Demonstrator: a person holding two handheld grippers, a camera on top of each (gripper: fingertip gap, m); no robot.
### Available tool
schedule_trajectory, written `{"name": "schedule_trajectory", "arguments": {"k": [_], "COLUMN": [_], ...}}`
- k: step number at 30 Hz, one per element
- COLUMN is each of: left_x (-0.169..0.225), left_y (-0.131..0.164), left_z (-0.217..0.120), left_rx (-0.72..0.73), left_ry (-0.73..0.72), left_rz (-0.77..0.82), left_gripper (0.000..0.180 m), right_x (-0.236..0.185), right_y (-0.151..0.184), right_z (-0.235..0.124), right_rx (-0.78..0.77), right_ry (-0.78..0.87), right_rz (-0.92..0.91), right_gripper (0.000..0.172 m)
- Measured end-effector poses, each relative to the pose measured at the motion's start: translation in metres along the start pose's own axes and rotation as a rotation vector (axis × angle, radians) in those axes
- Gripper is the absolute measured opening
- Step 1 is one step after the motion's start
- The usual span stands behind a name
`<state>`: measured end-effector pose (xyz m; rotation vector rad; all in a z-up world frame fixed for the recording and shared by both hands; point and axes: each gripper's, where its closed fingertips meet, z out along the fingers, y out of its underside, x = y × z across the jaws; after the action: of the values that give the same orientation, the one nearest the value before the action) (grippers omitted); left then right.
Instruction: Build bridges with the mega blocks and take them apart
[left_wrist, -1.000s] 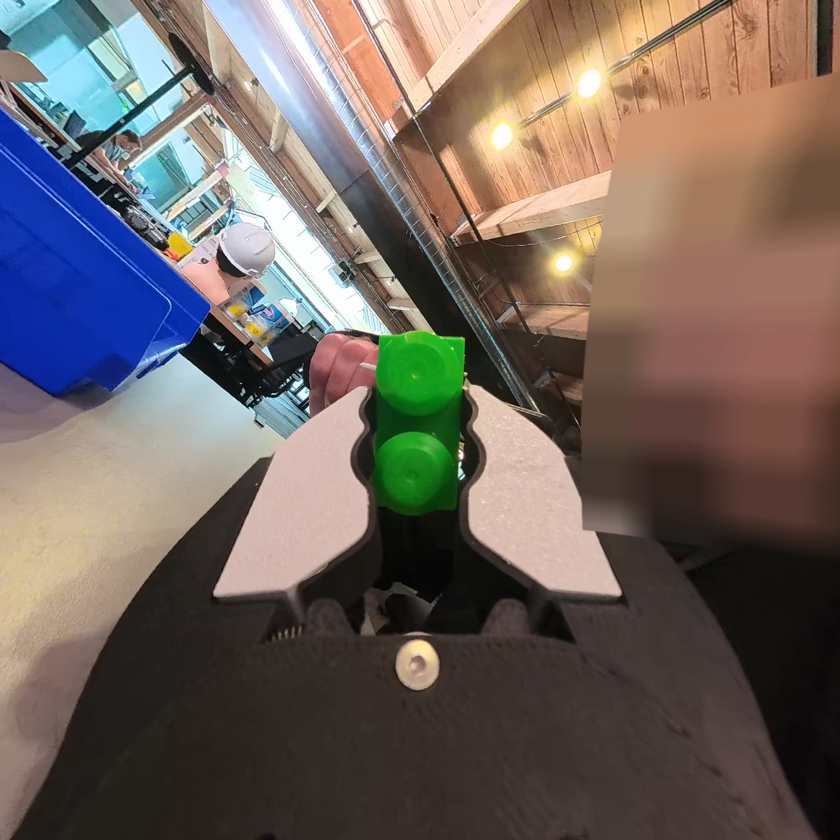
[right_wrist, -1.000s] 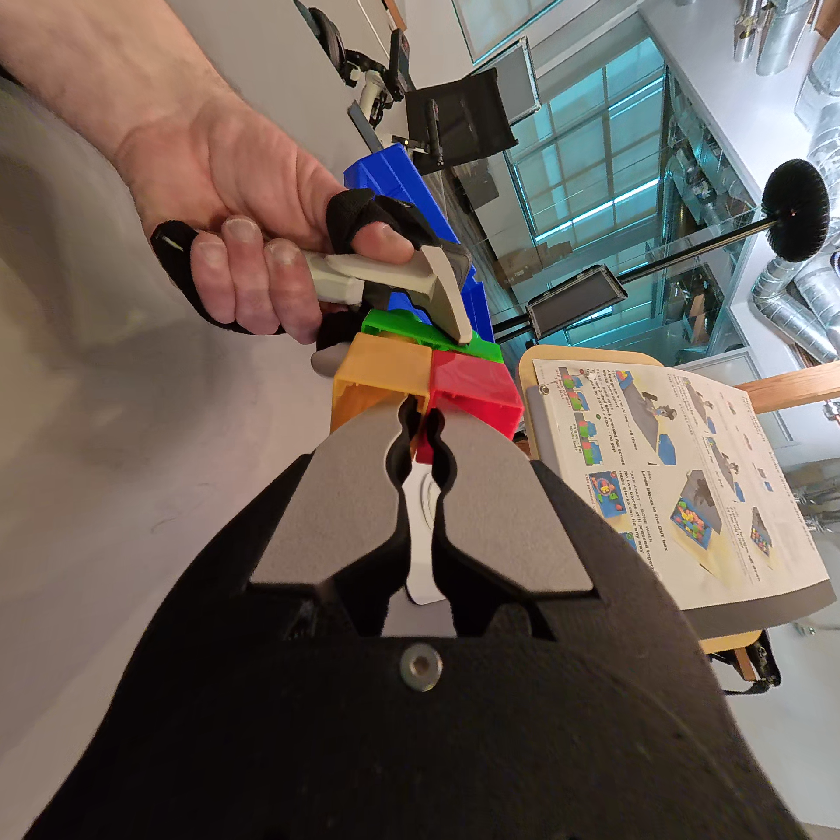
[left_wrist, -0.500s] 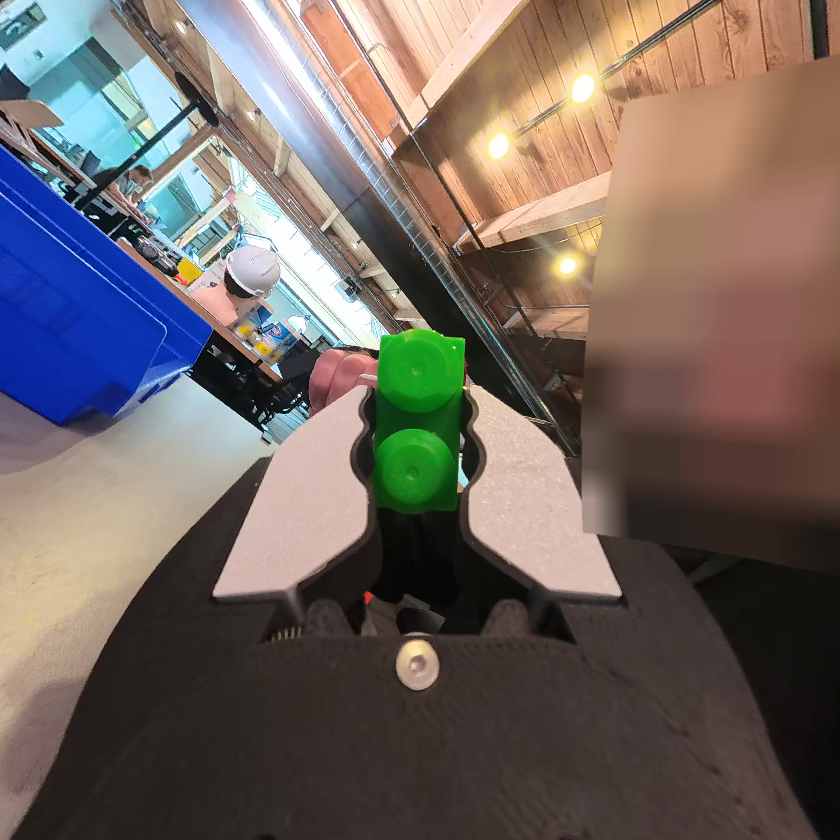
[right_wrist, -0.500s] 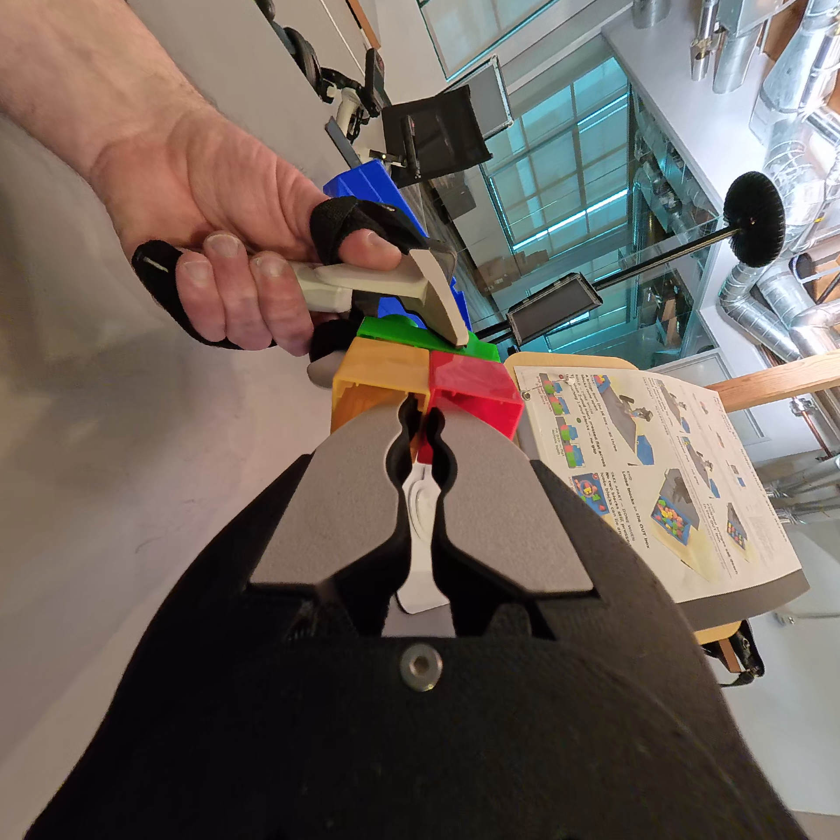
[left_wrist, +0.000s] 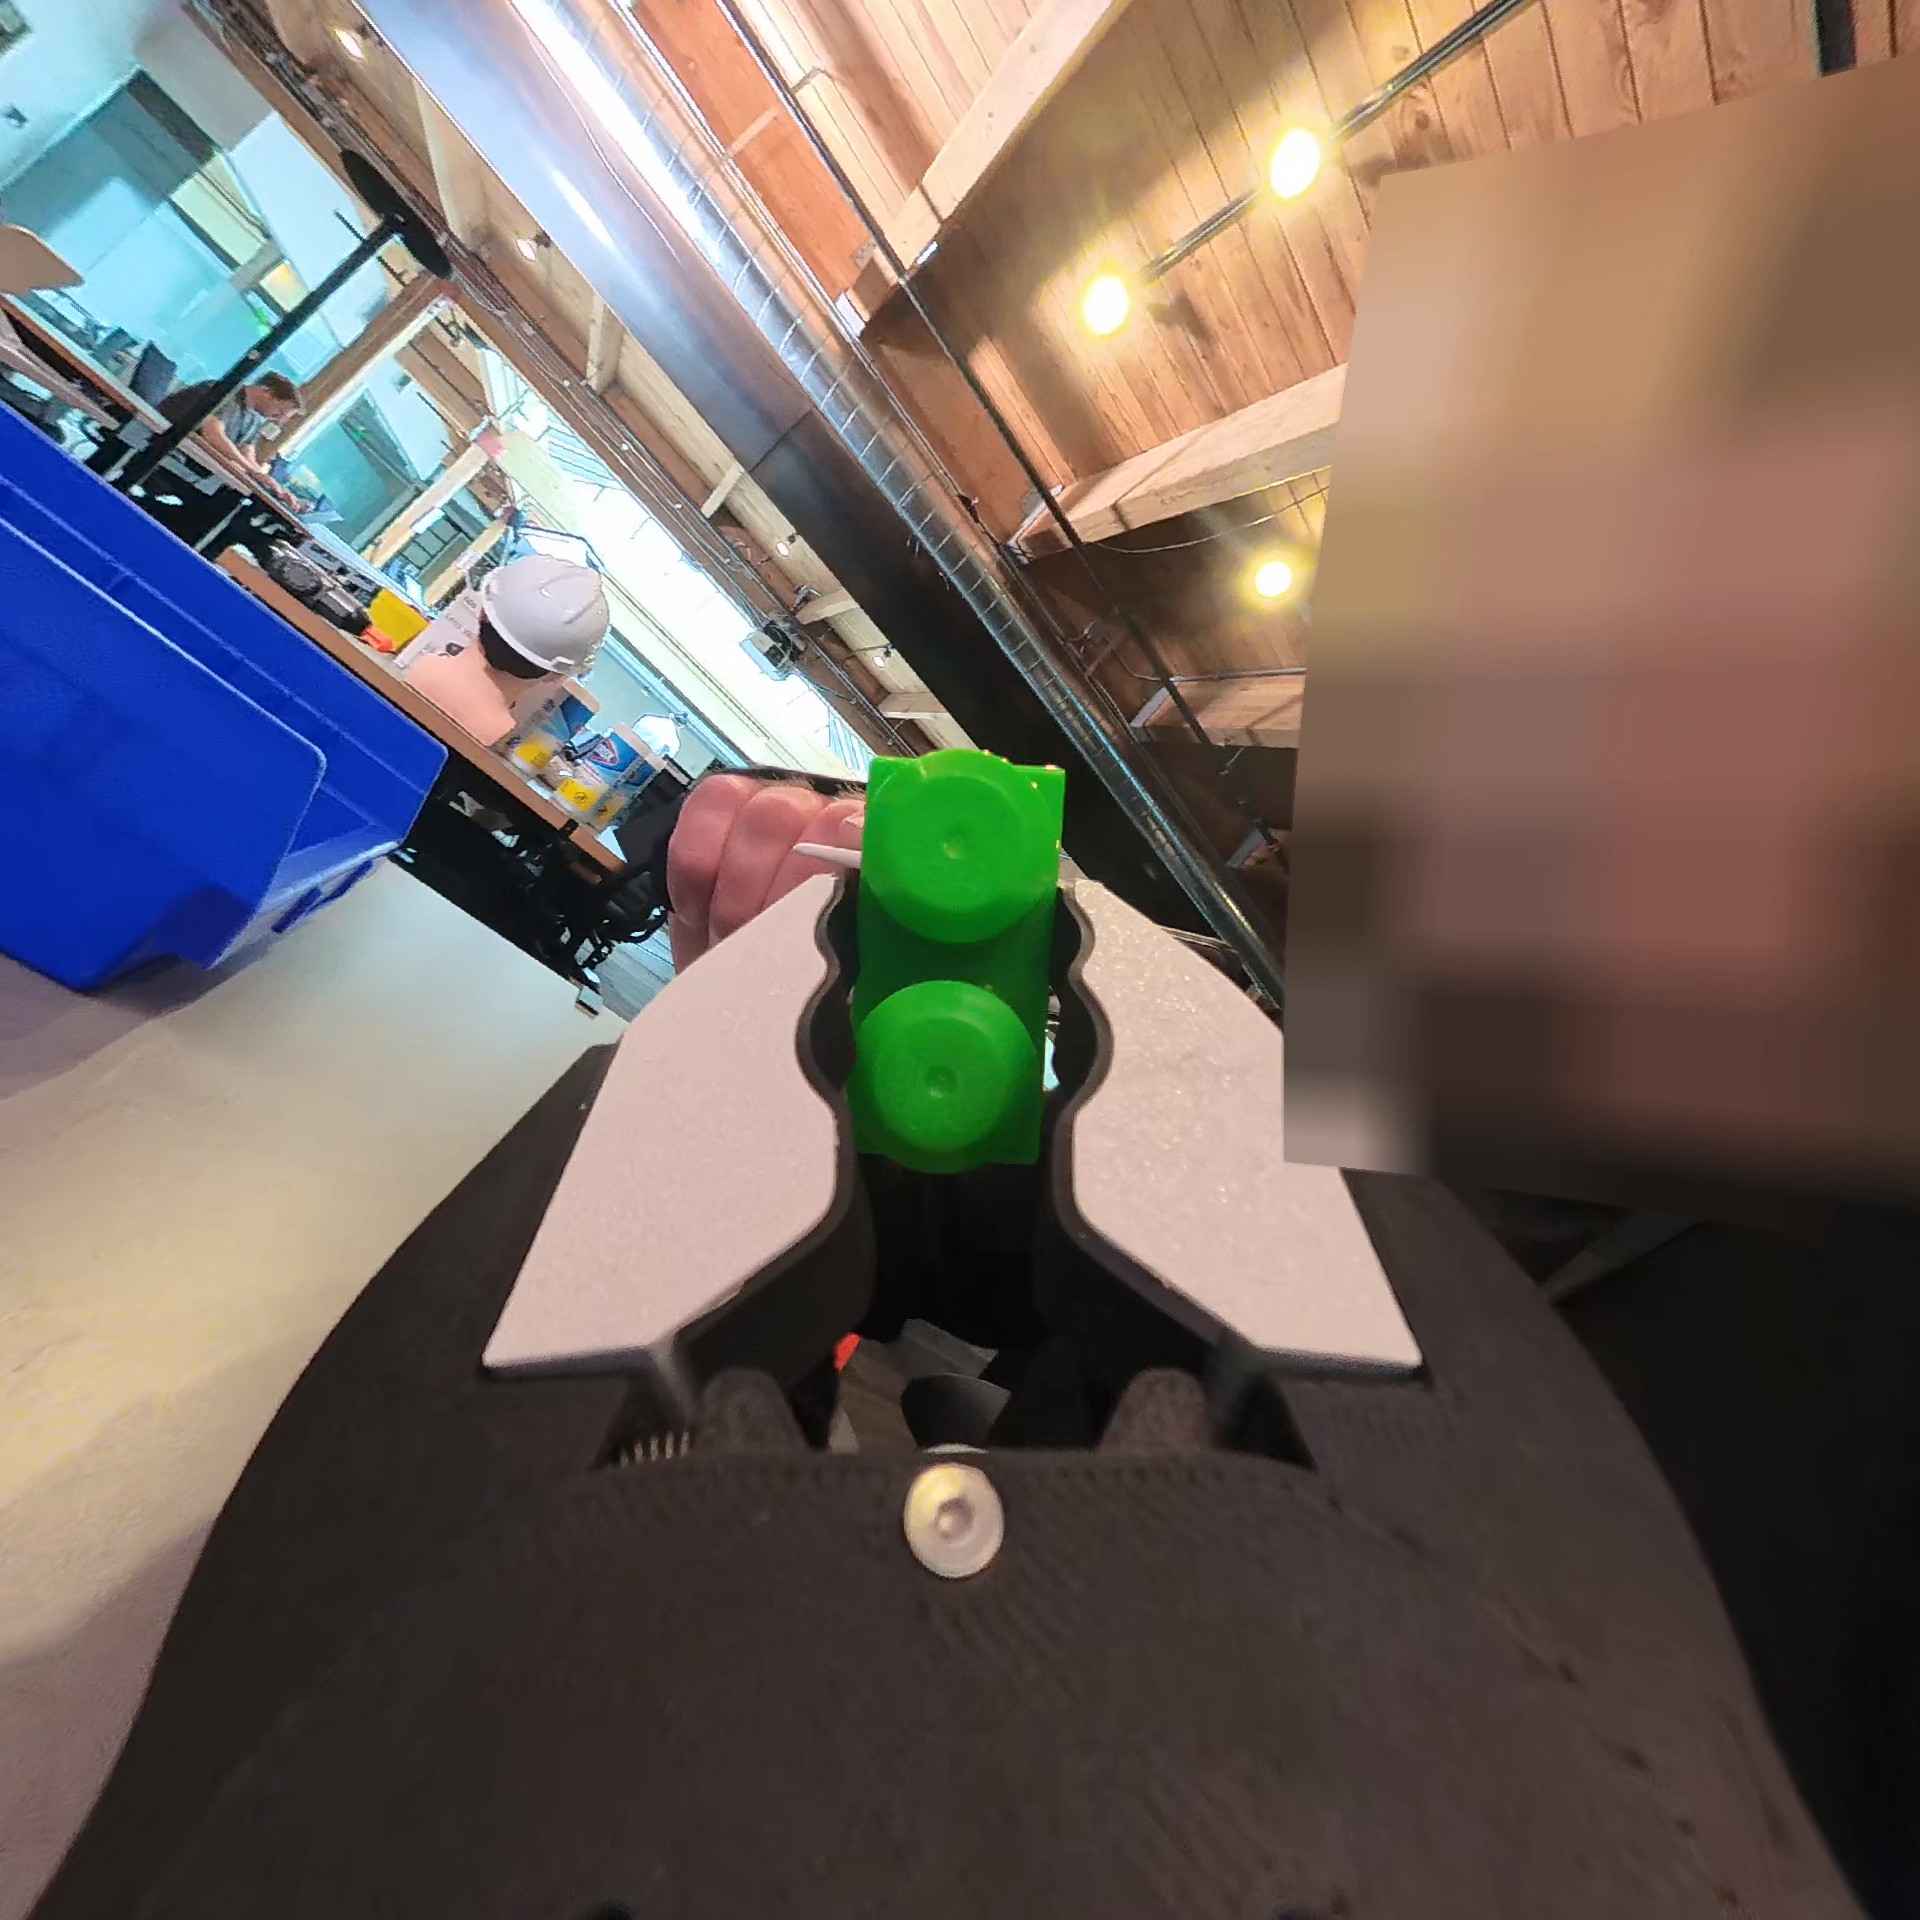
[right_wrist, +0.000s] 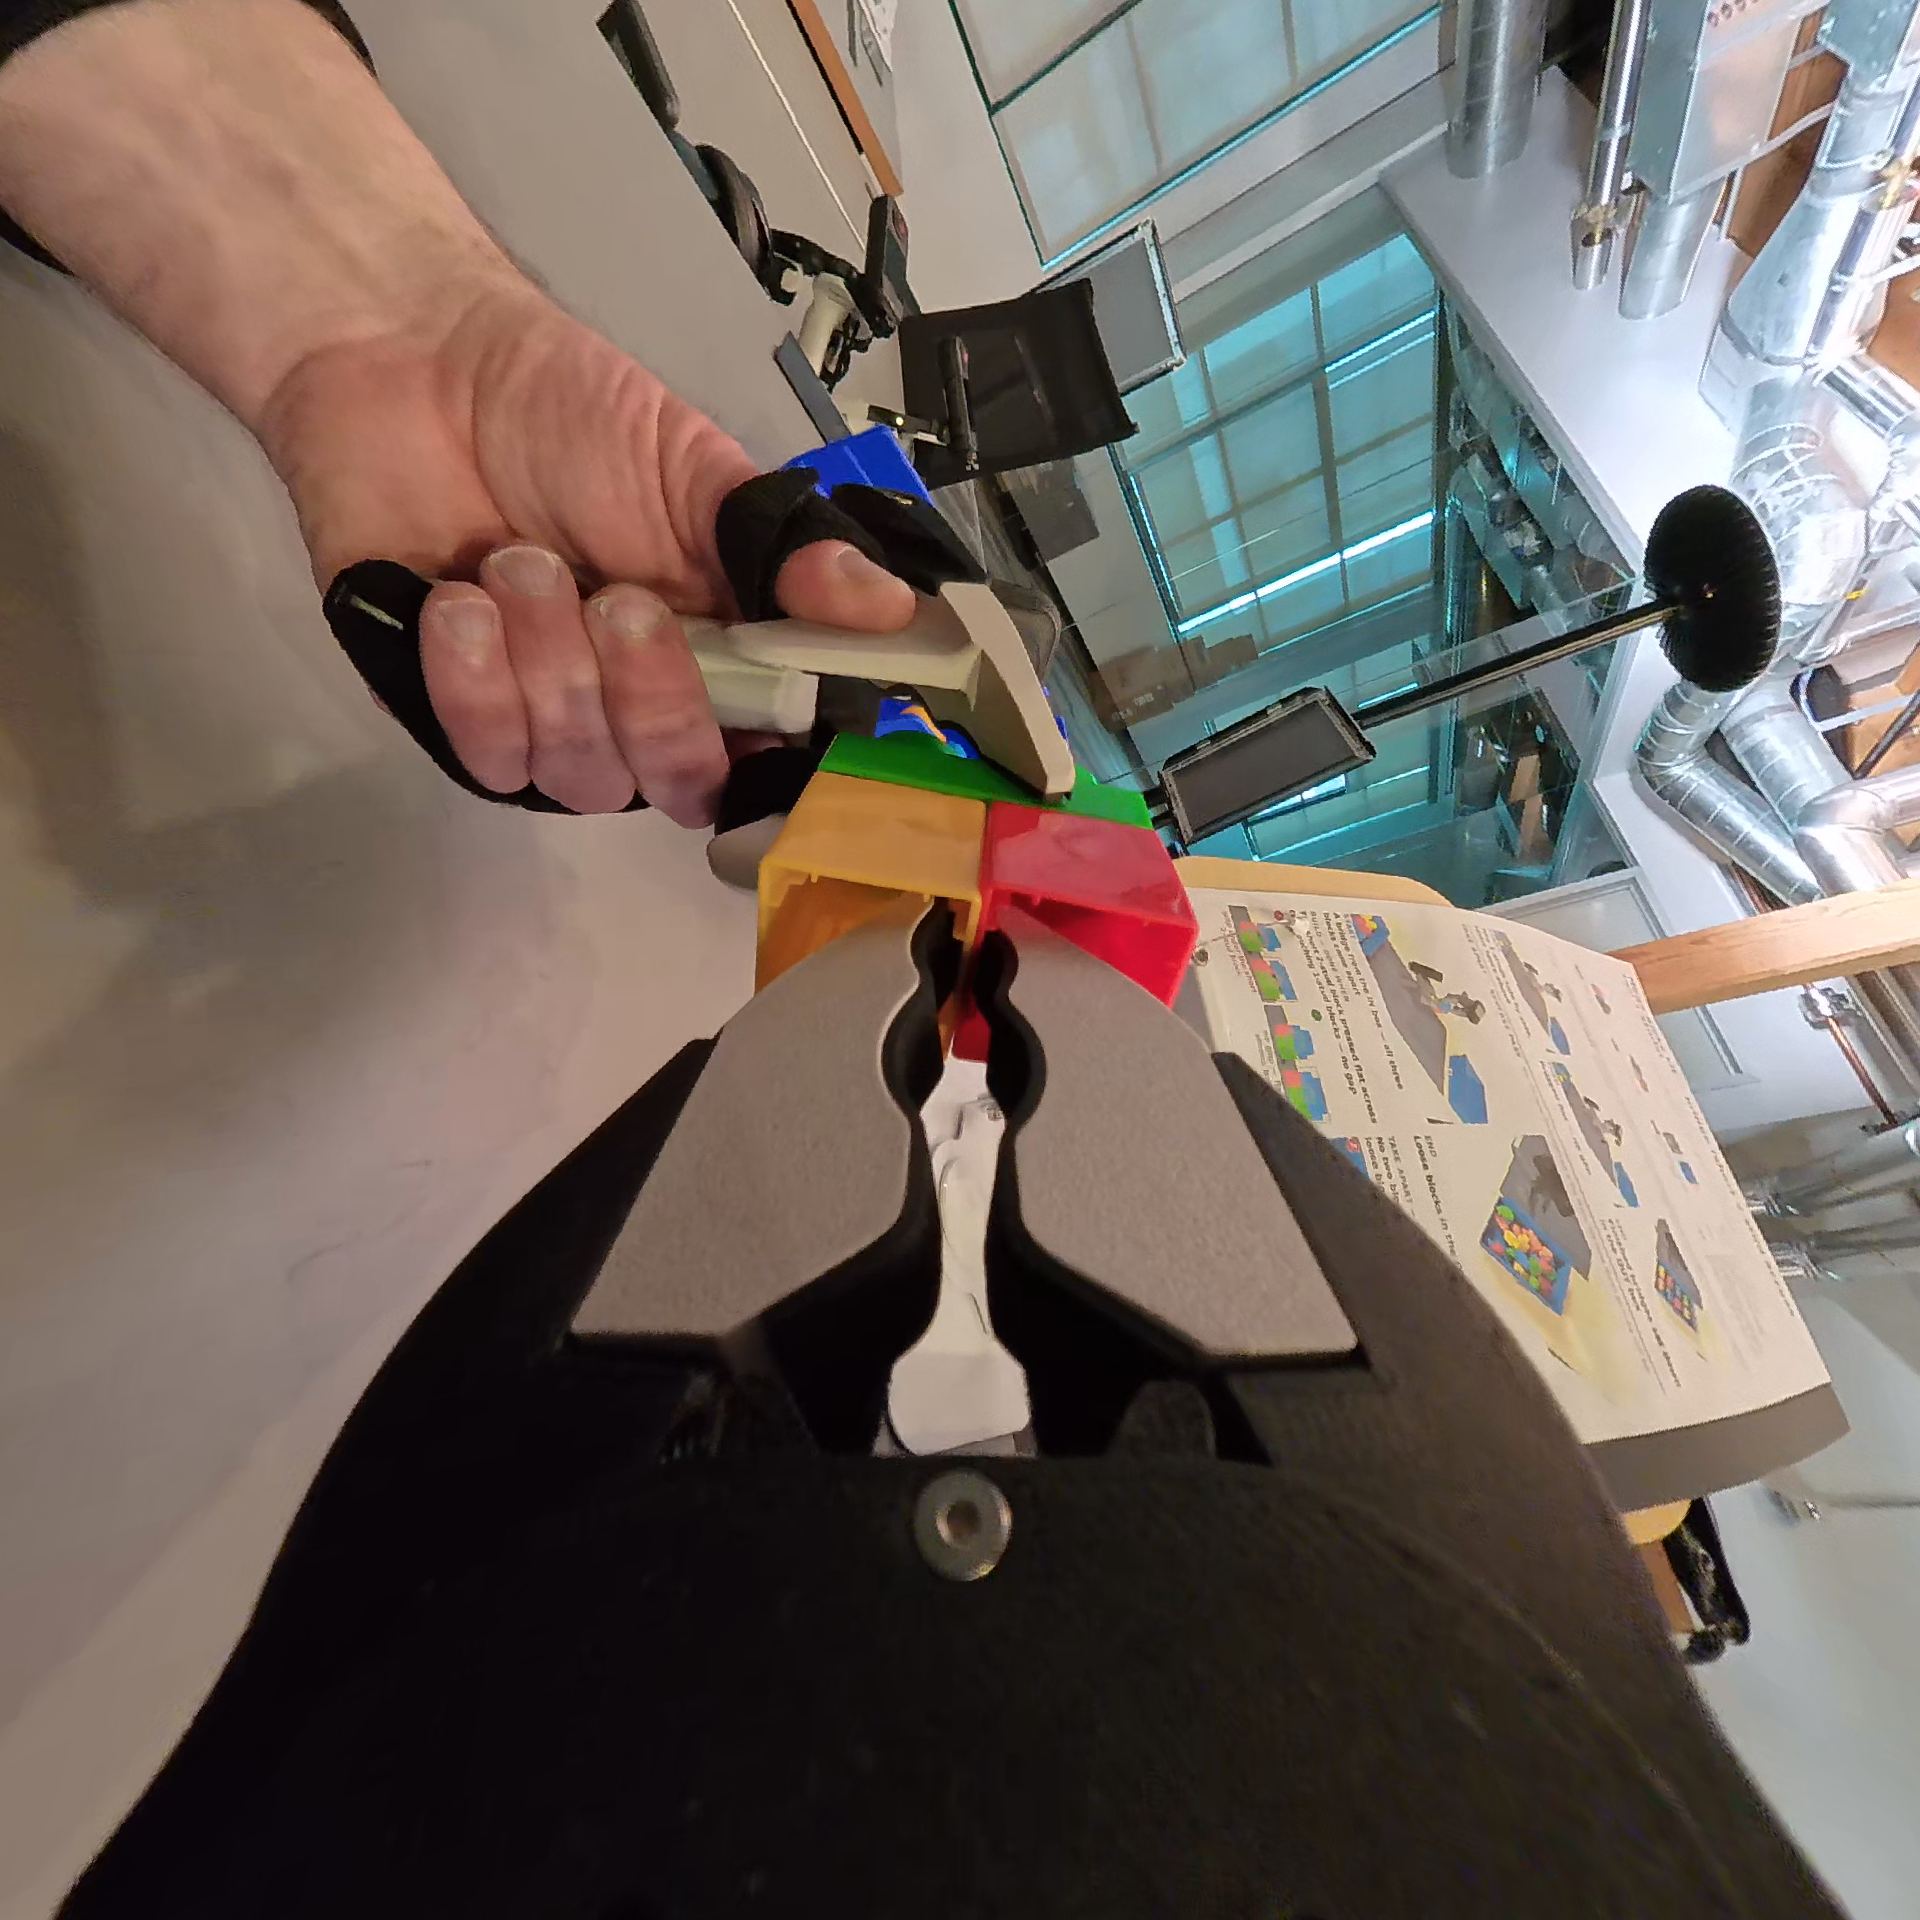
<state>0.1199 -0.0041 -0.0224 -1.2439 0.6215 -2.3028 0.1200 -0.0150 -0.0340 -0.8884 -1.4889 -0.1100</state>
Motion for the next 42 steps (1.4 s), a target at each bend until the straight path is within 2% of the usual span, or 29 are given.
{"name": "schedule_trajectory", "arguments": {"k": [10,13,24,30,42], "left_x": [0.0,0.0,0.017,0.023,0.028], "left_y": [-0.003,-0.005,-0.009,-0.017,-0.003], "left_z": [0.0,0.0,0.007,0.003,0.007], "left_rx": [0.024,0.021,-0.024,0.0,-0.056], "left_ry": [-0.017,-0.042,0.005,0.004,0.077], "left_rz": [0.014,0.049,0.149,0.193,0.129], "left_gripper": [0.036,0.036,0.035,0.038,0.034], "right_x": [0.001,0.002,0.014,0.013,0.002], "right_y": [0.001,0.001,-0.011,-0.013,-0.021], "right_z": [0.004,0.006,0.0,-0.003,-0.004], "right_rx": [0.019,0.032,0.045,0.05,0.071], "right_ry": [0.01,0.01,0.095,0.091,0.051], "right_rz": [-0.012,0.0,-0.025,-0.042,-0.095], "right_gripper": [0.004,0.004,0.004,0.004,0.004]}}
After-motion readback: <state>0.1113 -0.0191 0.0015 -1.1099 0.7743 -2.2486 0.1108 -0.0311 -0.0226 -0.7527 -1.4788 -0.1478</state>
